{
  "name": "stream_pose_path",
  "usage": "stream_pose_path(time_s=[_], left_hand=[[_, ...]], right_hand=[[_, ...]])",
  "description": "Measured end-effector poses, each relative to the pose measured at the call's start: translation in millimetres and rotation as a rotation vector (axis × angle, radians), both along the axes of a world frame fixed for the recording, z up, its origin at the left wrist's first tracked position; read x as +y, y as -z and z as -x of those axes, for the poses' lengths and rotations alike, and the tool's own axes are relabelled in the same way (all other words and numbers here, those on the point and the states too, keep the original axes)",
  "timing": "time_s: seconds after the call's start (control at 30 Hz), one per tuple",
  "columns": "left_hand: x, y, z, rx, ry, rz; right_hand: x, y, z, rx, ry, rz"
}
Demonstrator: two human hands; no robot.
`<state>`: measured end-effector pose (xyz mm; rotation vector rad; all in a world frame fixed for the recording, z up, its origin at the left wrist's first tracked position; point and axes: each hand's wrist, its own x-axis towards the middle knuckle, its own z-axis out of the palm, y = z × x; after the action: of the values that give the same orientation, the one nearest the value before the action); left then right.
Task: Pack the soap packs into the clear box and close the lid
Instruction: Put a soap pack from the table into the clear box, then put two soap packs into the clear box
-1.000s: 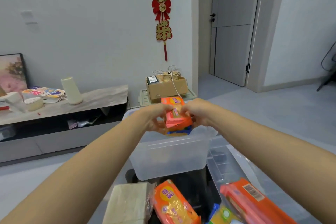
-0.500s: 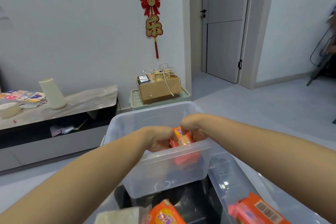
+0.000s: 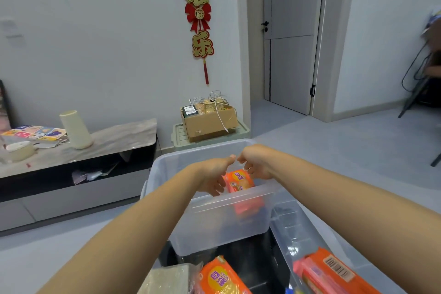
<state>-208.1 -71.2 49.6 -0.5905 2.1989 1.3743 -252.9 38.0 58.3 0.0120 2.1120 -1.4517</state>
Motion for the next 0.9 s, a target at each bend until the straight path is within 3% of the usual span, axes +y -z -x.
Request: stream_pose_path(time_s=[0.27,0.37,0.53,0.73,0.9], left_hand=[[25.9,-36.1,-69.2,0.628,-0.092,0.262],[42.9,-31.8,-104.7,0.763,-0.090,0.354],[76.7,-4.4,-154.9,0.753,-0.110,0.333],[106.7,41.8,-176.5,0.584,-0.066,0.181],[118.2,75.4,-179.3,0.434,0.064,0.309]], right_hand=[[53.7,-21.7,-72.2,0.435,-0.014,0.065],[76.0,-18.6,-110.5,0.561,-0.030,0.056],[114.1,6.0,-151.9,0.607,-0.074,-0.013],[139.7,54.9,-166.8,0.579,-0.122,-0.195],[147.2,80.0,-162.9,0.651,-0.155,-0.478]])
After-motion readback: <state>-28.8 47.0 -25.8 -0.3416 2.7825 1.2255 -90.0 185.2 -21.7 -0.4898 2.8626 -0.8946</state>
